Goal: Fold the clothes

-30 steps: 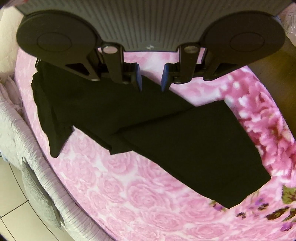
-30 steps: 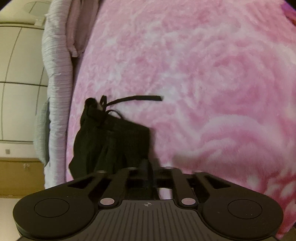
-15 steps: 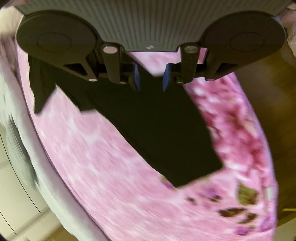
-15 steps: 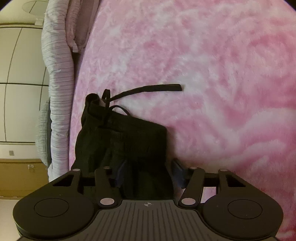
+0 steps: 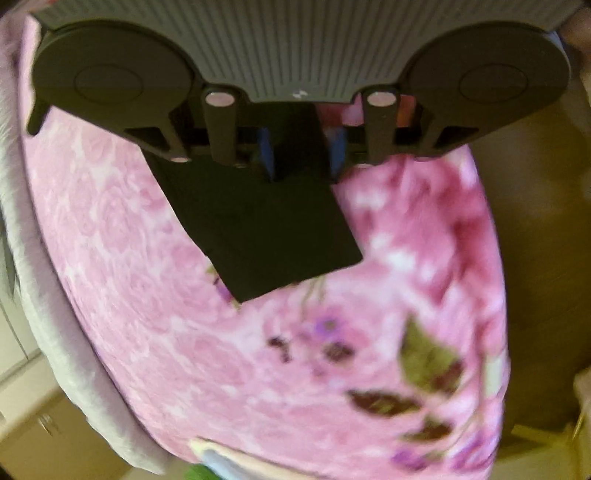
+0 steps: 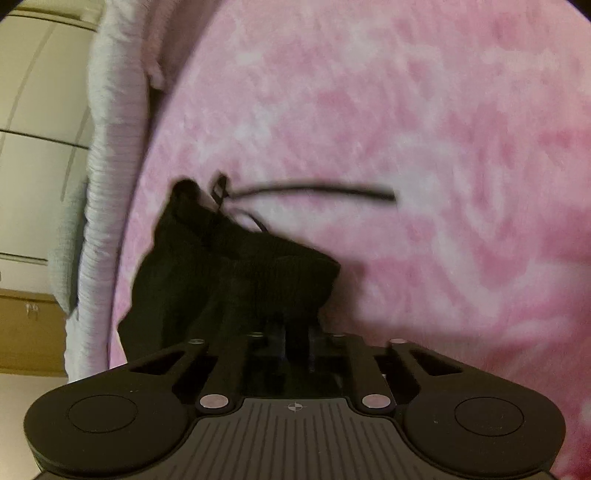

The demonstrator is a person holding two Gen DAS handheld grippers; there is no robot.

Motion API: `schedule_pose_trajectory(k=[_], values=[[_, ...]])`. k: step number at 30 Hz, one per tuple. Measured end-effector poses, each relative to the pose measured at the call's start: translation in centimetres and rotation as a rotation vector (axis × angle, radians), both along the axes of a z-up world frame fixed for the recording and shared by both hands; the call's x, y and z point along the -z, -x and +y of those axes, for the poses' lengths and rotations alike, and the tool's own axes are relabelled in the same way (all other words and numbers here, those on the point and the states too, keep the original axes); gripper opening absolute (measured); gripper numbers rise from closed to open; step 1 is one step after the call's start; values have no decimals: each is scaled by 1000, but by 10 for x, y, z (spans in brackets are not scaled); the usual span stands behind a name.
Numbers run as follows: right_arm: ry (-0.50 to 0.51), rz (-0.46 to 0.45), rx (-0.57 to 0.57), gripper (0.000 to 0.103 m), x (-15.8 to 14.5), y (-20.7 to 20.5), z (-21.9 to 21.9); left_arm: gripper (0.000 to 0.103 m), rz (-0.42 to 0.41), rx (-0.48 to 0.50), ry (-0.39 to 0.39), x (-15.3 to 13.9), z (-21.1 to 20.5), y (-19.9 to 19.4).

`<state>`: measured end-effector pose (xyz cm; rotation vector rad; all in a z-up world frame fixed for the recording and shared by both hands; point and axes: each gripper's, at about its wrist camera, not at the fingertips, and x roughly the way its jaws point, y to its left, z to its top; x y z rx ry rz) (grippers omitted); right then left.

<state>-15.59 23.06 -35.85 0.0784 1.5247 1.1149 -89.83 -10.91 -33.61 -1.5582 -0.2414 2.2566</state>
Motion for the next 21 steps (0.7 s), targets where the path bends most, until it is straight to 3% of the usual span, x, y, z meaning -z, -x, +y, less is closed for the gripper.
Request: schedule_pose_trajectory(k=[4,7,9,13,14,15,18,20,21], values=[[-85,-109,-13,5,-45,-14,-14,3,126,127,-26,-28,9,10],[-118,-173,21,4,-76,-37,-34,3,133,147,-37,-39,10,20],[-106,-199,72,5,-85,-58,-49,4,130,186,2,-35,14,19],[31,-233,99,5,-63,-87,-66,7,102,228,134,-6,24,7],[76,-191,102,6,-53,-92,-67,8,94,223,166,-2,22,3],[114,-151,116,9,-43,-95,-68,11,99,215,177,-1,22,-1],[161,-197,127,24,-38,-93,-66,17,97,202,243,-12,21,-9],[150,-305,143,33,-50,-93,-66,18,78,167,272,-22,15,-11],[162,-348,154,46,-56,-97,-67,18,66,142,271,-28,11,-13]])
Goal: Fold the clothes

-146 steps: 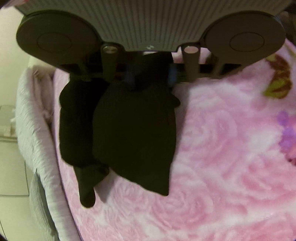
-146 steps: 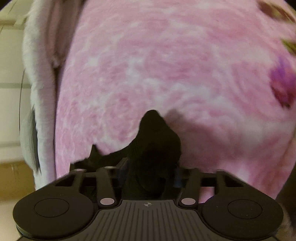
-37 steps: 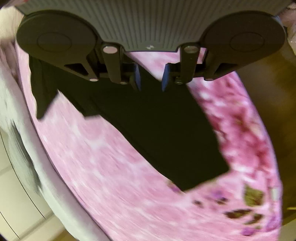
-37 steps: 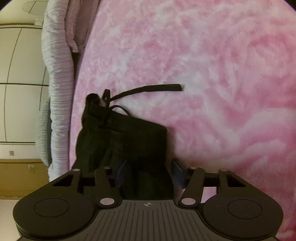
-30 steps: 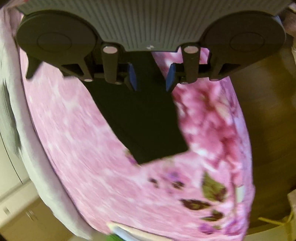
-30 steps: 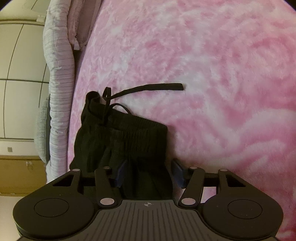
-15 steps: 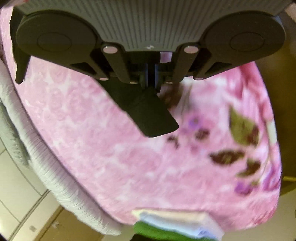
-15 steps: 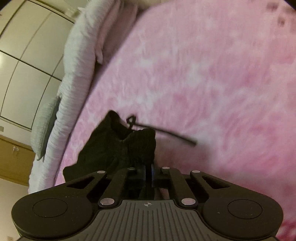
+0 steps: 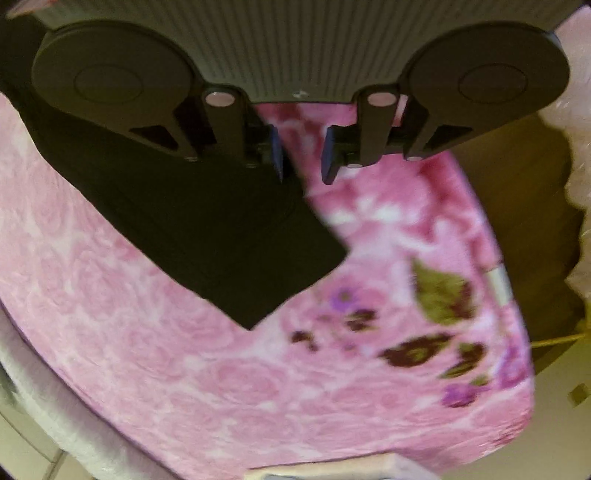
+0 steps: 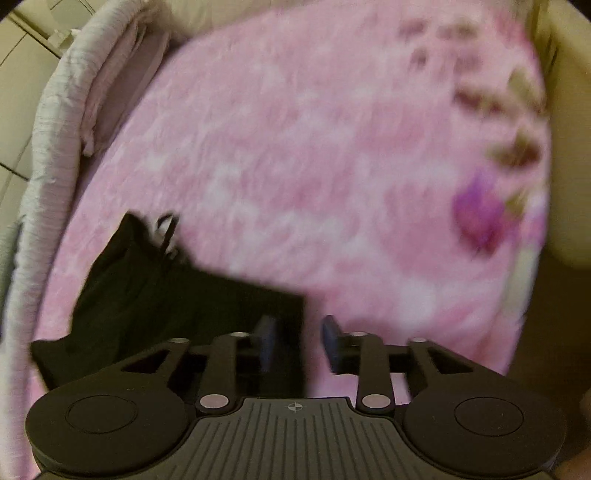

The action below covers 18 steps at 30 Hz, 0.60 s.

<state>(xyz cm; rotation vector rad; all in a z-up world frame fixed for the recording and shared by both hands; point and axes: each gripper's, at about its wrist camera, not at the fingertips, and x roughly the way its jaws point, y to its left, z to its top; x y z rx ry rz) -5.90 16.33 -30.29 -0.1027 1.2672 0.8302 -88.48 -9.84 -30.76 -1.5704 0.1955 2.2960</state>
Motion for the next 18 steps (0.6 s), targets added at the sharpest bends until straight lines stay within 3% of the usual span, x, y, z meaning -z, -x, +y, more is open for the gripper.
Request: schedule_pose_trajectory(k=[1,3,7,9,14,18], values=[[19,-51,20,57,-7,-5,0,18,-15,-18,-15,-7,-3,-5],[-12,-88,47,57,-17,-15,-3,18,-47,-5,-72,-23,1,-22],[-95,88,0,57,-19,-19,10,23,-85,229,-177,-44,53,-81],[-124,156,-24,57,-14,-10,22,23,-146,313,-228,-40,85,-105],[-107,212,-93,57,5,27,56,23,-361,352,-356,-13,160,-136],[-94,212,-143,57,14,53,76,23,-394,451,-363,4,213,-149]])
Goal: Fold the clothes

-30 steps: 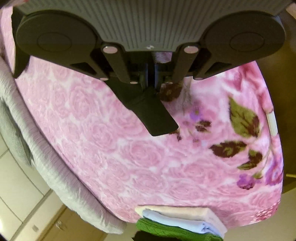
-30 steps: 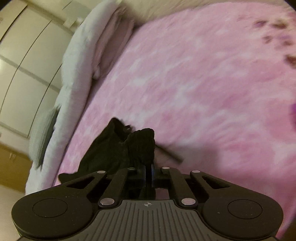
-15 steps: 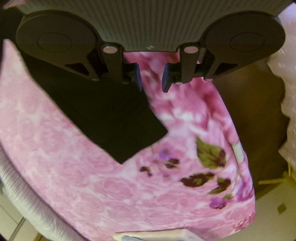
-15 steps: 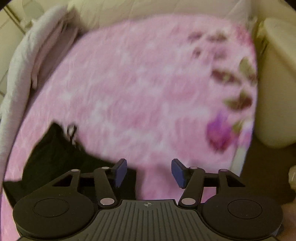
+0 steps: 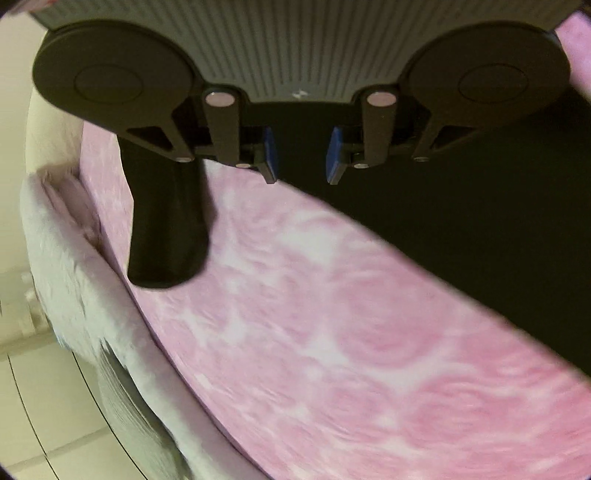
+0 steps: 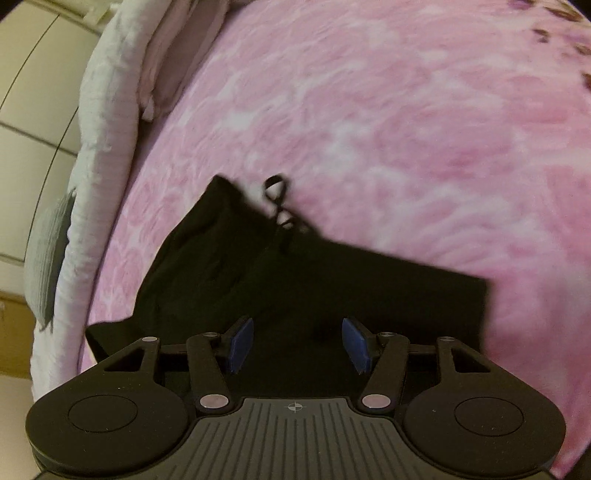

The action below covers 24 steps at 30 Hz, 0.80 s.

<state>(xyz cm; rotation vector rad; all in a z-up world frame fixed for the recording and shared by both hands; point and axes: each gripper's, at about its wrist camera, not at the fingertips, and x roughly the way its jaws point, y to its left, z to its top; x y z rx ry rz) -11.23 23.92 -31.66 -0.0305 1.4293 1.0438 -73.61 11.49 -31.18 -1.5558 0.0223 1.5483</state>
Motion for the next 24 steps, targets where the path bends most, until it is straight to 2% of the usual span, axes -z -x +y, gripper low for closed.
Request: schedule_pose_trajectory(k=[5,11,17,20,24], values=[[39,-64,-66,57,7,35,21,24,2,125,-11,17,65,-10],[63,-39,-6,57,25,66,40,25,-34,204,-39,40,136,-7],[71,-42,24,57,36,78,60,27,-126,224,-88,63,188,-8],[82,-39,39,57,43,75,67,28,-176,201,-94,81,206,-12],[77,-37,25,57,48,71,70,28,-196,163,-89,98,221,-18]])
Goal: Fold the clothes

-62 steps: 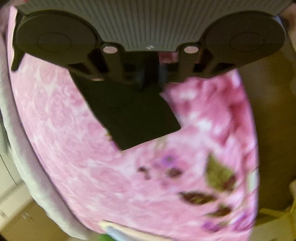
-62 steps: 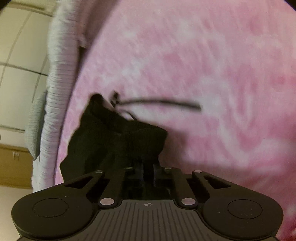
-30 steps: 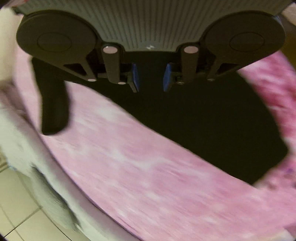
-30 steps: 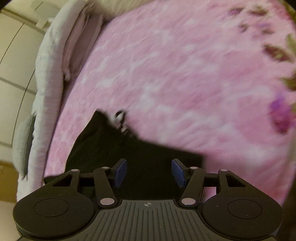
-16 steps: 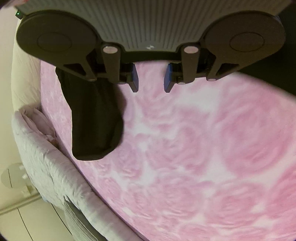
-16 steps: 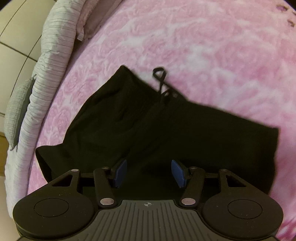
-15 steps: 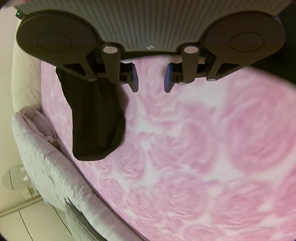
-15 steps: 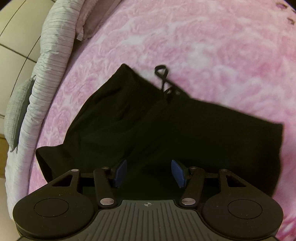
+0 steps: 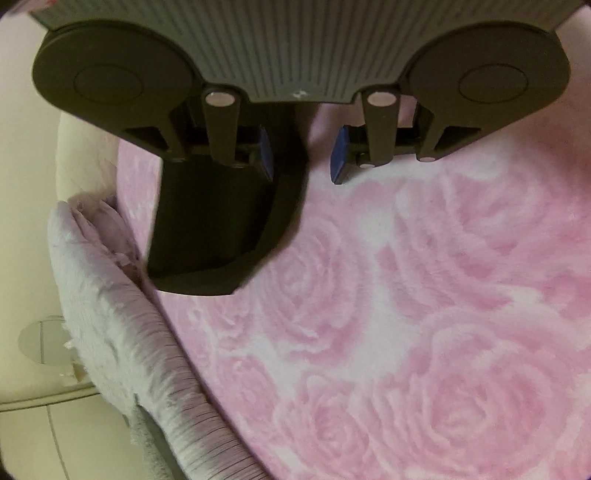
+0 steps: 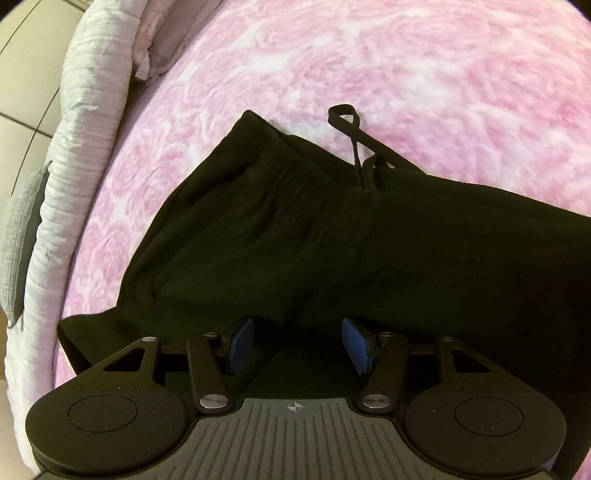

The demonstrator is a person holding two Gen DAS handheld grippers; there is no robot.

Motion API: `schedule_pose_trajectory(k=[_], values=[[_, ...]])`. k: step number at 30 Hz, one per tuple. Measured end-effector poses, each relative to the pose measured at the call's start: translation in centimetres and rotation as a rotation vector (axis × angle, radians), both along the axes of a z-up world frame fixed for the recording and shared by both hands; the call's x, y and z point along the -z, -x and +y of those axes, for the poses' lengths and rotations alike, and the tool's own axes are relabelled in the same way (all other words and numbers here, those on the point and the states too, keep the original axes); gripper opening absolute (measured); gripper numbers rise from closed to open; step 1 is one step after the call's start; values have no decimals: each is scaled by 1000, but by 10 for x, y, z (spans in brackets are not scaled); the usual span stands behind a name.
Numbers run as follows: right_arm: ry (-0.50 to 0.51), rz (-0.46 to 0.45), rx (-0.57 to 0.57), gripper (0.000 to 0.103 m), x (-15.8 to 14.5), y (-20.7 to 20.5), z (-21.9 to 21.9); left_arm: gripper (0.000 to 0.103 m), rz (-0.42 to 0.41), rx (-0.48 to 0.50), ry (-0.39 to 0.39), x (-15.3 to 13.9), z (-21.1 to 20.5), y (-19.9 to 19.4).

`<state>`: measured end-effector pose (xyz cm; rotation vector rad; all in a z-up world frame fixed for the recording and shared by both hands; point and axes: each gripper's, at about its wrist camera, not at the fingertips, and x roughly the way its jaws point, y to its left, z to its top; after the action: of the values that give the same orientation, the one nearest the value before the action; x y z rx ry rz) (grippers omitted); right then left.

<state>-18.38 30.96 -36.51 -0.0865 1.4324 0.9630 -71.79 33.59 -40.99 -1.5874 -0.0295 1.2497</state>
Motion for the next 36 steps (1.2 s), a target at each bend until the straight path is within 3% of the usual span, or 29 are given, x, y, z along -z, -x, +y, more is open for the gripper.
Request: schedule_pose_trajectory(k=[5,6,7,10,12,15,18,20,22,24,28,31,36], values=[[-13,5,-1,57,4,-1,0,24,-36,-29,-17,7,13,-12],[-14,5,-1,57,5,-1,0,11,-32,-1,-17,6,18,-17],[-13,5,-2,57,5,-1,1,6,-9,24,-21,3,21,-21],[-5,10,-4,57,5,-2,3,4,44,70,-68,-20,22,-19],[1,18,-4,57,5,-3,5,3,43,87,-107,-48,15,-8],[5,37,-8,57,5,-4,8,2,104,168,-193,-117,0,11],[27,13,-15,57,4,-2,12,0,248,233,-304,-190,-8,30],[40,-13,-33,57,5,1,15,0,336,202,-356,-231,-9,53],[47,-36,-44,57,5,5,18,1,402,206,-365,-248,-2,68],[52,-59,-58,57,4,8,19,6,446,249,-313,-243,7,76],[42,-95,-98,57,5,13,19,16,570,222,-104,-181,-2,79],[24,-97,-121,57,6,11,16,16,400,106,50,-129,-33,87],[4,-101,-122,57,8,11,13,25,156,-151,178,-78,-114,82]])
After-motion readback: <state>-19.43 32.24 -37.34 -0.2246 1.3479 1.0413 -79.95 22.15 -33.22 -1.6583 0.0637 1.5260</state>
